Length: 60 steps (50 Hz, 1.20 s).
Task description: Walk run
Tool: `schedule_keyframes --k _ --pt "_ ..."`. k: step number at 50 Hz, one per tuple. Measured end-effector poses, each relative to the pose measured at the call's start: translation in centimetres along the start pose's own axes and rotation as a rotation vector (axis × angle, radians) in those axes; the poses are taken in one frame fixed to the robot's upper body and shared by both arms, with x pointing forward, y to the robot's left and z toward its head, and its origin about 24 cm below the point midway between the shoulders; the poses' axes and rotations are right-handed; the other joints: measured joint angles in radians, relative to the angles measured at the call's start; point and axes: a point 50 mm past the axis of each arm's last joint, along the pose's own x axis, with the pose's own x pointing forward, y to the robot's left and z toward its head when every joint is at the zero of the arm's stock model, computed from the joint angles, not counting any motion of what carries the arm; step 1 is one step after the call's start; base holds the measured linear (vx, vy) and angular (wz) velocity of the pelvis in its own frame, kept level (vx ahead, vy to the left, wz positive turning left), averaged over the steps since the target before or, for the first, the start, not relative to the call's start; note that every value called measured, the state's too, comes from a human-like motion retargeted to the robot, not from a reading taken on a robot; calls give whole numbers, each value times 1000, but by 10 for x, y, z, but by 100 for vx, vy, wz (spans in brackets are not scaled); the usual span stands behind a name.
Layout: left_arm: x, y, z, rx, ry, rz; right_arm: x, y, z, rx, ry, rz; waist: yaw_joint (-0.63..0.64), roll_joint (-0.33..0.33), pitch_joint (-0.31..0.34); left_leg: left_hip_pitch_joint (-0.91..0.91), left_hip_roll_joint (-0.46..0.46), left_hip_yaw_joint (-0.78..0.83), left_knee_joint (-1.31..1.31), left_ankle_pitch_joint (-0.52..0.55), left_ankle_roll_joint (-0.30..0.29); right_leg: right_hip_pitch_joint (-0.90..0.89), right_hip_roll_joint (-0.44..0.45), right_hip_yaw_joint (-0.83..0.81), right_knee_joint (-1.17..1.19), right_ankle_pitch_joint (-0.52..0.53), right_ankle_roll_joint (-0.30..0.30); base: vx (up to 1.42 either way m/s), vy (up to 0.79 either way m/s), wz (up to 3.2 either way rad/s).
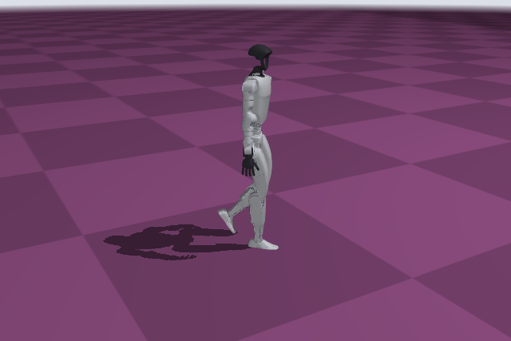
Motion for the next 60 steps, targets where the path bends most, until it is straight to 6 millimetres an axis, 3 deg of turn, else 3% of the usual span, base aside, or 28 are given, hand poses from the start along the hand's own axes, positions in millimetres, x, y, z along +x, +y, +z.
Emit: schedule_keyframes --k 3,7,12,16,18,20,23,25,27,28,30,32,35,38,40,43,45,47,48,50,52,53,55,57,60 --pt "-2 -16 -33 -83 62 -36 -3 -22 32 -45 -97 -81 73 -10 16 -94 -63 -36 -135 -115 10 54 31 24 -15 -16 0 78 -20 -138" --pt "-6 -37 -63 -213 151 -82 -11 -45 67 -67 -198 -152 136 13 46 -159 -51 11 -446 -150 101 130 96 35 -17 -56 -17 69 -11 -75" --pt "-9 -51 -78 -320 221 -122 -16 -57 81 -44 -247 -198 146 40 64 -192 -102 122 -798 -255 129 244 157 -14 -27 -120 -36 82 -12 18" --pt "-7 -47 -69 -298 196 -129 -10 -46 64 -13 -207 -170 156 27 50 -160 -136 252 -891 -312 131 304 172 -65 -4 -118 -17 93 -15 30" --pt "-5 -42 -60 -277 156 -110 -6 -33 48 -16 -157 -122 202 7 38 -137 -120 294 -844 -315 195 320 159 -69 30 -55 14 100 -16 -82" --pt "-3 -35 -52 -271 112 -71 -2 -17 27 -35 -83 -56 254 -14 22 -129 -108 304 -828 -246 248 334 137 -85 82 69 72 122 -12 -101" --pt "-3 -23 -42 -309 60 -17 0 9 -13 -86 64 37 269 -23 -26 -126 -114 165 -781 -262 298 309 108 -119 227 343 237 109 -6 -41" --pt "-2 -11 -27 -330 24 -1 -2 24 -36 -104 142 80 235 -1 -40 -131 -93 98 -717 -312 295 225 160 -49 411 491 341 92 -7 53" --pt "-2 5 3 -315 -35 15 -4 32 -51 -91 184 115 223 3 -27 -87 -55 178 -681 -349 278 105 195 -11 669 497 345 86 -22 92" --pt "-2 12 21 -294 -76 27 -5 36 -58 -73 201 134 201 46 -28 -58 -34 140 -698 -356 272 73 251 13 669 497 344 81 2 144" --pt "-2 20 62 -244 -187 48 -8 43 -74 -38 236 160 187 87 -11 4 -46 78 -722 -372 271 8 271 66 729 376 328 89 16 143" --pt "-8 28 102 -179 -326 74 -12 52 -90 -1 269 173 161 107 -1 58 -50 44 -744 -376 262 -46 204 36 728 266 262 76 4 158" --pt "-23 32 160 -61 -526 87 -20 64 -117 60 331 180 92 142 -8 120 -57 -40 -767 -389 255 -119 71 -44 618 115 136 71 -1 203" --pt "-43 33 210 54 -684 83 -28 74 -137 89 397 219 49 132 -13 168 -99 -127 -775 -412 258 -156 -35 -82 394 91 130 82 -15 168" --pt "-58 34 236 124 -765 88 -32 80 -143 92 428 252 23 106 -1 215 -135 -185 -773 -432 255 -175 -76 -50 240 79 140 77 -25 154" --pt "-73 37 257 187 -840 118 -33 82 -144 64 441 284 13 85 21 291 -152 -242 -769 -463 237 -220 -79 52 54 30 142 72 -28 96" --pt "-76 39 261 202 -858 142 -32 79 -141 33 431 287 11 78 29 338 -157 -269 -766 -480 221 -246 -79 77 -48 3 260 73 -38 30" --pt "-73 46 252 186 -835 170 -28 73 -132 -9 405 274 44 69 32 372 -133 -245 -749 -495 179 -271 -69 -27 -74 -1 345 88 -52 -20" --pt "-68 45 245 174 -813 171 -26 67 -128 -26 393 255 27 68 29 388 -154 -264 -752 -476 182 -274 -99 -61 -58 4 341 82 -21 32" --pt "-56 46 223 129 -741 171 -21 54 -117 -57 366 211 19 70 11 397 -155 -265 -743 -430 148 -291 -62 39 11 10 225 90 -26 39" --pt "-39 44 190 83 -621 147 -17 45 -108 -56 339 164 -19 78 -2 410 -143 -296 -702 -346 88 -270 -78 -48 50 75 218 100 -41 98" --pt "-31 42 174 62 -558 133 -16 42 -104 -50 327 144 -54 86 -4 412 -133 -326 -668 -292 57 -252 -62 14 52 118 231 97 -40 137" --pt "-13 33 122 -2 -351 95 -13 34 -95 -10 293 100 -79 117 -22 378 -107 -343 -544 -64 -52 -225 -31 88 106 75 189 99 -41 105" --pt "-4 22 77 -38 -160 76 -11 29 -87 60 270 84 -73 116 -25 295 -88 -305 -336 94 -163 -185 -14 87 128 22 122 103 -44 76" --pt "-2 12 27 -83 32 59 -8 18 -64 143 232 91 -28 43 -31 167 -96 -180 -72 233 -204 -109 -106 -47 111 -5 112 89 -40 25"
